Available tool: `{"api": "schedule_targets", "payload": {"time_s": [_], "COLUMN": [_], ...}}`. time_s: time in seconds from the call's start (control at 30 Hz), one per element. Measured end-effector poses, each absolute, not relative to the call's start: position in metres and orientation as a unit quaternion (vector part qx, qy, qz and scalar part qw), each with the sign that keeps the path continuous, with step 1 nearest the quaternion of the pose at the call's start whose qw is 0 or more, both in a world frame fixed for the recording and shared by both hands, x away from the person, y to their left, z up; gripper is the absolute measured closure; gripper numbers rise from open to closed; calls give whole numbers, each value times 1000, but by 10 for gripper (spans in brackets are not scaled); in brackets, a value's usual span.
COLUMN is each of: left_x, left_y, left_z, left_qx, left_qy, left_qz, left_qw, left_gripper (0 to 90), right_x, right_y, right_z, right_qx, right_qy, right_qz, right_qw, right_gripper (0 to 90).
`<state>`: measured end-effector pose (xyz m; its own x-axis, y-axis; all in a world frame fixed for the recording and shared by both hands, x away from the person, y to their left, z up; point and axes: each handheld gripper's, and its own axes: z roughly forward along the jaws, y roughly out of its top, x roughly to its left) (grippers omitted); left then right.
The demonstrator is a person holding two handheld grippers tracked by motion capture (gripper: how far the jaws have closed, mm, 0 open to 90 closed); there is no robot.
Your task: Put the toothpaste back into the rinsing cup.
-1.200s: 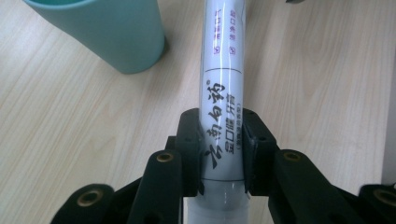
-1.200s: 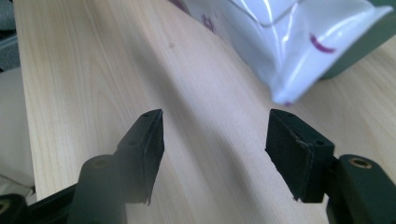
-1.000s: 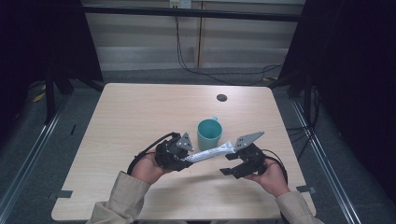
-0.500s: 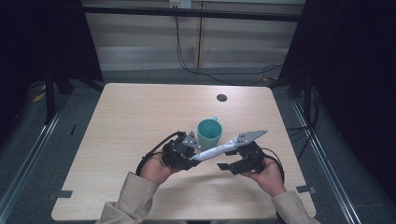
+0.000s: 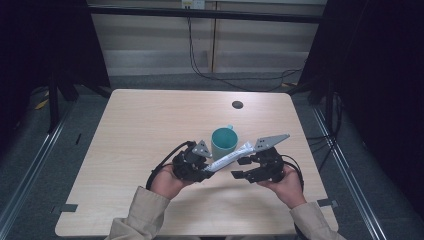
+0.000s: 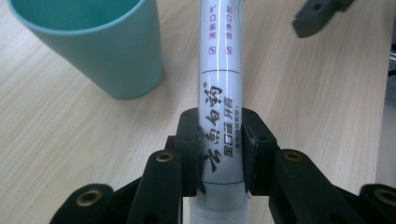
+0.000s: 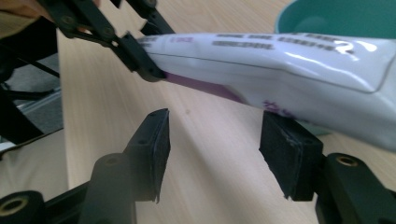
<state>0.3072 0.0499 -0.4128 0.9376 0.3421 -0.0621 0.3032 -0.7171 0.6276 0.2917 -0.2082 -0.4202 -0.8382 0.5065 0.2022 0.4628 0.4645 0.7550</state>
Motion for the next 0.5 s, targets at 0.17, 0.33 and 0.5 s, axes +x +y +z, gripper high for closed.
{"api": "schedule_targets", "payload": {"time_s": [0.17, 0.33, 0.5], "left_x": [308, 307, 306], "left_y": [46, 48, 45], "left_z": [-422, -418, -409], "left_qx": [932, 917, 919], "left_qy": [185, 195, 187], "left_qz": [26, 41, 42], "left_qw": [311, 345, 345], "left_gripper": [724, 728, 727], "right_x": [292, 291, 294], "right_y": [-205, -200, -203], "right_z": [-412, -416, -432], "right_qx": [287, 270, 305], "right_qy": [830, 865, 854], "right_qz": [479, 424, 421], "right_qw": [12, 6, 7], "right_gripper": [471, 422, 317]}}
